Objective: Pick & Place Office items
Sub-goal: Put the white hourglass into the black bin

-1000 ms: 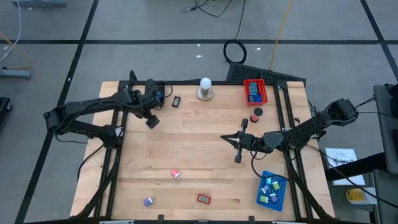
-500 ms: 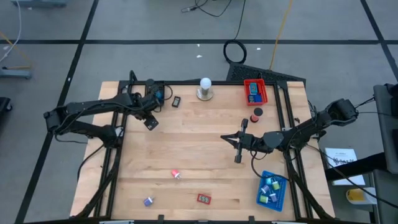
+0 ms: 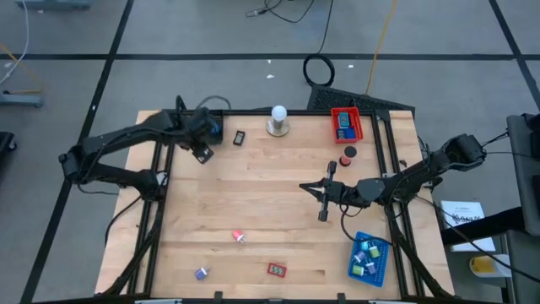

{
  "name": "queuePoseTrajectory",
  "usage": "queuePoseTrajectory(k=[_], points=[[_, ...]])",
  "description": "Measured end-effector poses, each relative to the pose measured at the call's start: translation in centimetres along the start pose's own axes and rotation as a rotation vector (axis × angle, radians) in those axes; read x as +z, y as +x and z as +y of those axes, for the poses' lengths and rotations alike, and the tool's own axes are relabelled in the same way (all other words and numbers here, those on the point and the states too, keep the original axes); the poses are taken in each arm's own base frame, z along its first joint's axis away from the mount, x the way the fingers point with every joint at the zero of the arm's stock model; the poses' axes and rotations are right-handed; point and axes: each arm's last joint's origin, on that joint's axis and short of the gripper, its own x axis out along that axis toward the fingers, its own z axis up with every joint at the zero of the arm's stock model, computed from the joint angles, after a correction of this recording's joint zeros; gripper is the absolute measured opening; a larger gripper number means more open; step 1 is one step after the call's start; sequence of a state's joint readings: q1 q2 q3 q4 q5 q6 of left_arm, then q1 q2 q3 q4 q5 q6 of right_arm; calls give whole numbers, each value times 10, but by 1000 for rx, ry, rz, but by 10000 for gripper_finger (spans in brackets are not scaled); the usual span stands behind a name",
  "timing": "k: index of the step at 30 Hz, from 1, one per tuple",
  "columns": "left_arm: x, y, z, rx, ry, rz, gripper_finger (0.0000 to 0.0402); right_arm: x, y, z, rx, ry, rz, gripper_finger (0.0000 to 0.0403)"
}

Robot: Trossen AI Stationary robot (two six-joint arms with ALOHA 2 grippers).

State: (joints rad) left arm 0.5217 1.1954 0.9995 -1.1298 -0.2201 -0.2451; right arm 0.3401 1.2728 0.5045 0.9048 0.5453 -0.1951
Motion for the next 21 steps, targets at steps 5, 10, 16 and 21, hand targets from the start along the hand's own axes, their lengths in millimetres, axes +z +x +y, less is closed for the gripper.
queuePoseTrajectory(k=[5, 10, 16, 21], points=[[15, -14, 20, 3, -42, -44, 211, 0, 0, 0, 0, 1, 0, 1], [21, -2, 47, 33, -117, -82, 211, 0, 0, 0, 1, 4, 4, 1], [26, 13, 67, -2, -188, -116, 211, 0, 0, 0, 1, -4, 4, 1], [32, 30, 69, 10, -184, -95, 211, 0, 0, 0, 1, -5, 4, 1]])
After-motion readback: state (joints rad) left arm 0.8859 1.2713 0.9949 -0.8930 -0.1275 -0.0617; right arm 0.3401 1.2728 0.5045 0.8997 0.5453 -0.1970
